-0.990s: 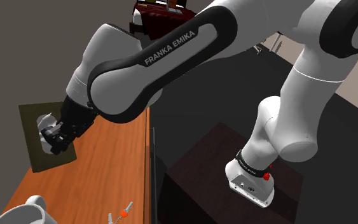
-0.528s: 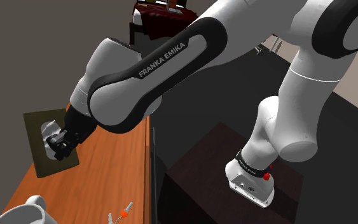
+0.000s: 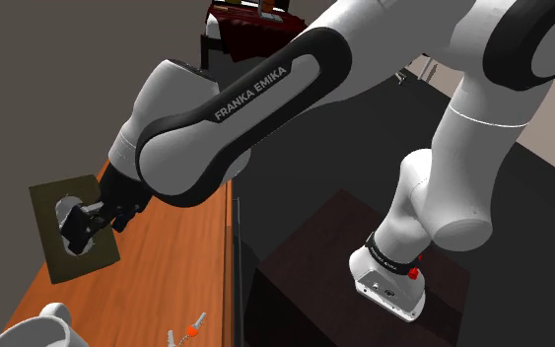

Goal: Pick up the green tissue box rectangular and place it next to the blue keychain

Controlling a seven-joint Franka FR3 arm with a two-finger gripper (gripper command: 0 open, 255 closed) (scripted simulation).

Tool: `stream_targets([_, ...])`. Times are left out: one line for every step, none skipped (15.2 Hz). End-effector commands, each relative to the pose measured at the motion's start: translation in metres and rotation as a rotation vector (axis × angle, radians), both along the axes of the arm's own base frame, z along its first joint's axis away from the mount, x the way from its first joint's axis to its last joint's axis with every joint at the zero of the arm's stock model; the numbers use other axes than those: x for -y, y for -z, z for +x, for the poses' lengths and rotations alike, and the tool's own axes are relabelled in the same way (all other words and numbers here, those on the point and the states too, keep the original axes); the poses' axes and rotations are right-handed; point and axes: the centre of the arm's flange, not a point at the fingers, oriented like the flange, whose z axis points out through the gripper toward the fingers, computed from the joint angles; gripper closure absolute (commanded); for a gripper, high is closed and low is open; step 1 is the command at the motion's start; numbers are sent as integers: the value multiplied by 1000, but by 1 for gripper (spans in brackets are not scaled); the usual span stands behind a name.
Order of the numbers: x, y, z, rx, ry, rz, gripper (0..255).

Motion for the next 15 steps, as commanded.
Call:
stream_targets([0,0,0,0,0,0,0])
stream_targets([0,0,0,0,0,0,0])
stream_targets([0,0,0,0,0,0,0])
stream_targets([7,-11,-2,0,0,0,0])
stream_targets([13,-22,-4,0,0,0,0])
stream_targets([20,-34,-6,0,0,0,0])
stream_targets([26,-42,-7,0,0,0,0])
stream_targets([26,-42,-7,0,0,0,0])
stream_targets([26,-42,-7,0,0,0,0])
stream_targets([26,-42,-7,0,0,0,0])
stream_targets([26,-42,-7,0,0,0,0])
stream_targets([26,-42,-7,0,0,0,0])
stream_targets([26,-42,-7,0,0,0,0])
stream_targets([26,-42,-7,0,0,0,0])
stream_targets([26,-42,-7,0,0,0,0])
